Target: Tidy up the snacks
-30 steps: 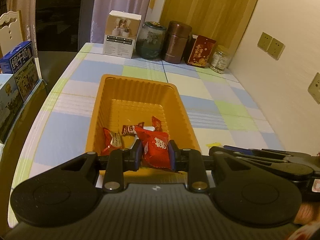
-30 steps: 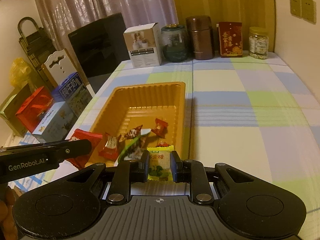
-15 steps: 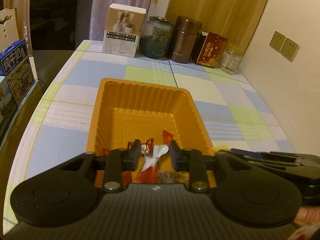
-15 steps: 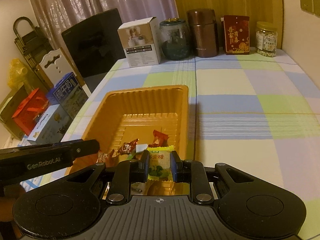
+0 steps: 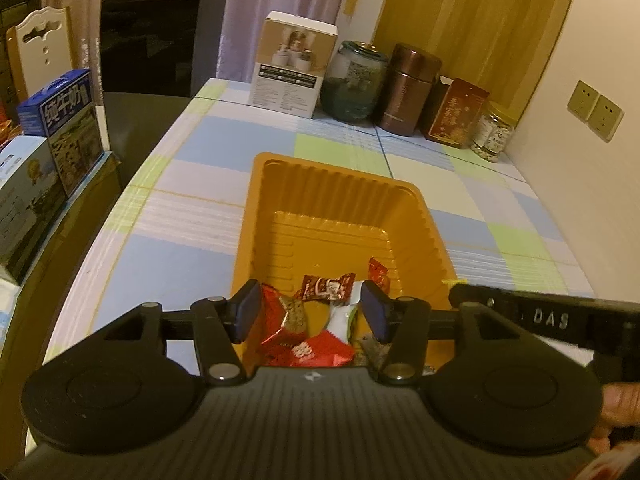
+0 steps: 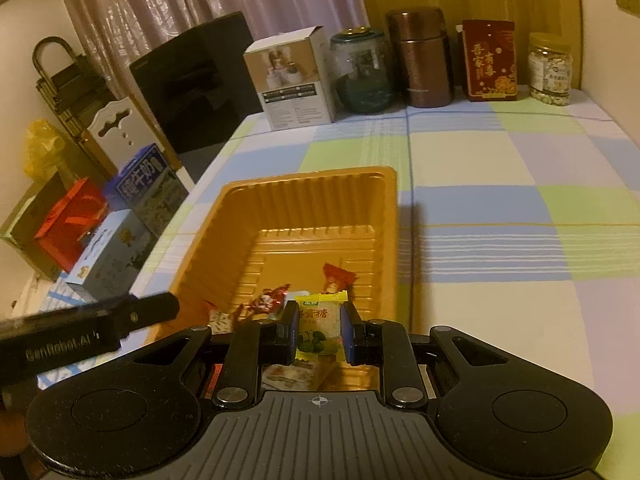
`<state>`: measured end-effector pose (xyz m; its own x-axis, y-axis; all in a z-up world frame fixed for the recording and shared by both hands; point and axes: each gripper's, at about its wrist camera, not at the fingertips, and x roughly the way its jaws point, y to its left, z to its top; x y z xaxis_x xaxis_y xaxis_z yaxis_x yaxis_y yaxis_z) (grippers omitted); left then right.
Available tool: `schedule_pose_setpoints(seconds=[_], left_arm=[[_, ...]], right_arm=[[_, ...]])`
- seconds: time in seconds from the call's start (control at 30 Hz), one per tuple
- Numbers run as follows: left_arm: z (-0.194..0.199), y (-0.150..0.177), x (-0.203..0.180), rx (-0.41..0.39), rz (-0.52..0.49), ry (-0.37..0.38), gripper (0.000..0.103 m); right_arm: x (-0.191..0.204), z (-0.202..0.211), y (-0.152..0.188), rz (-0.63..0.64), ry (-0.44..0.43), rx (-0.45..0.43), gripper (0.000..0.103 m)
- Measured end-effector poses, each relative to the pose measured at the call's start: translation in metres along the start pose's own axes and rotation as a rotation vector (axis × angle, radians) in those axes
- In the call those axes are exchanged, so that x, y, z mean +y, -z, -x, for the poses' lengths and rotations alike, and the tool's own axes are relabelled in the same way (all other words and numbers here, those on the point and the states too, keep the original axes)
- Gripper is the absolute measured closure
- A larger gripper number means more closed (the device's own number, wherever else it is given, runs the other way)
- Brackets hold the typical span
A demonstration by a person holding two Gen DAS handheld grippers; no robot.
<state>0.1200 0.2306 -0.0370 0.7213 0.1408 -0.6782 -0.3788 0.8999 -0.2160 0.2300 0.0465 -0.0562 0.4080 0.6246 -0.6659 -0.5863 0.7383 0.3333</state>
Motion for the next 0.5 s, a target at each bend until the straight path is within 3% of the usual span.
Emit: schedule_pose_setpoints(seconds=[0.13, 0.17, 0.23, 0.27, 0.5], left_arm=[[0.004, 0.004, 0.004, 0.004, 0.011, -0.024, 0.045], [0.005, 0.005, 0.005, 0.004, 0.014, -0.031, 0.039], [0.009, 0.007, 0.007, 0.000, 0.018, -0.047, 0.030], [0.010, 0.008, 0.008, -0.002, 0.019, -0.053, 0.026], [0.028, 0.017, 0.007, -0.010, 0.022, -0.071, 0.008]], right_arm=[[0.001, -0.001, -0.006, -0.028, -0.047, -0.016, 0.079], [0.001, 0.000, -0.007, -0.036, -0.054, -0.022, 0.077], [0.000, 0.004, -0.009, -0.053, -0.053, -0.044, 0.045], [-0.002, 0.007, -0.010, -0.065, -0.053, -0.061, 0.040], [-0.012, 0.030, -0.005, -0.094, -0.013, -0.088, 0.039]])
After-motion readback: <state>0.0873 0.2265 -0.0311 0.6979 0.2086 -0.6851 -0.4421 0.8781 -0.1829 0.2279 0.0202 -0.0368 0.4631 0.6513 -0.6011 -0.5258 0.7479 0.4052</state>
